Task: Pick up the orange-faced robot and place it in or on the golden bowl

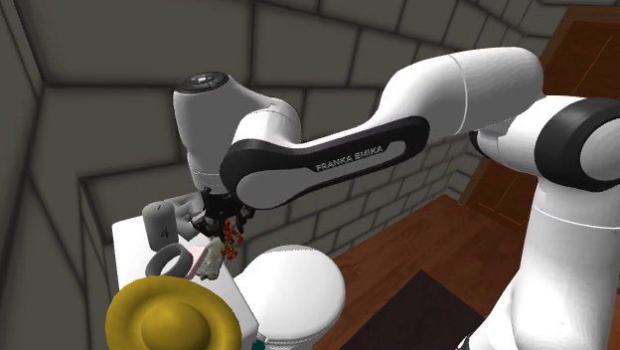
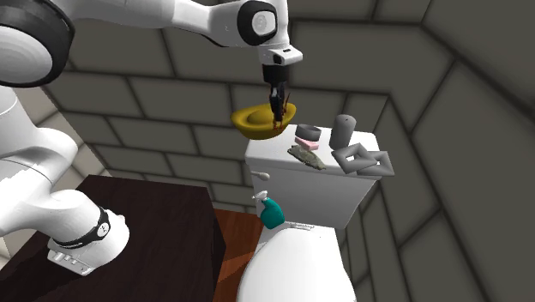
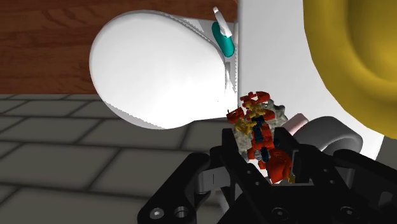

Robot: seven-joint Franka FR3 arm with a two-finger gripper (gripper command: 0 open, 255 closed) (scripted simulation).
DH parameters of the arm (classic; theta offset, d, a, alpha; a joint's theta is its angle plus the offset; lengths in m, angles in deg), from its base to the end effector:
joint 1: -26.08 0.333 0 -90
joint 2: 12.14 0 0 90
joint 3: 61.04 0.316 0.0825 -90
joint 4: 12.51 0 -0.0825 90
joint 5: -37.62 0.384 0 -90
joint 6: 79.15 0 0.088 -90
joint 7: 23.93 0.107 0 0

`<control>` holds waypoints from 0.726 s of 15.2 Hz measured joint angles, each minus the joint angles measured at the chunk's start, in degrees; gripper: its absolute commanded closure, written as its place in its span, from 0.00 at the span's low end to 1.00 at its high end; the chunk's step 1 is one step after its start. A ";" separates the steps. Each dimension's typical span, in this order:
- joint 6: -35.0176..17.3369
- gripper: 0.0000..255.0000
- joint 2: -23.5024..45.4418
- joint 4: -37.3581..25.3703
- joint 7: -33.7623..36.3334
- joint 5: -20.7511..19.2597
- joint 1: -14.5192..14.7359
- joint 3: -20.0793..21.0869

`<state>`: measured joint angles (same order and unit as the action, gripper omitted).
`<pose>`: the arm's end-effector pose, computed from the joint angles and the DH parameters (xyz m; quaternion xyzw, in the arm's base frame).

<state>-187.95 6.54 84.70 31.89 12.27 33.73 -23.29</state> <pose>0.4917 0.4009 0.4347 0.9936 -0.0240 0.0694 0.0860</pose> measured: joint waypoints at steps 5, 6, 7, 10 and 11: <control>3.15 1.00 -1.12 -2.45 -1.19 1.07 -0.04 0.40; 3.95 1.00 -1.24 -3.20 -1.48 1.24 -0.01 0.46; 4.53 1.00 -1.40 -3.71 -1.78 1.39 -0.07 0.49; 6.25 1.00 -0.19 -5.94 -0.26 0.80 1.69 0.88; 6.96 1.00 0.49 -6.88 0.83 0.44 2.78 1.12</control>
<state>-180.99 7.02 77.82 32.72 12.71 36.51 -22.17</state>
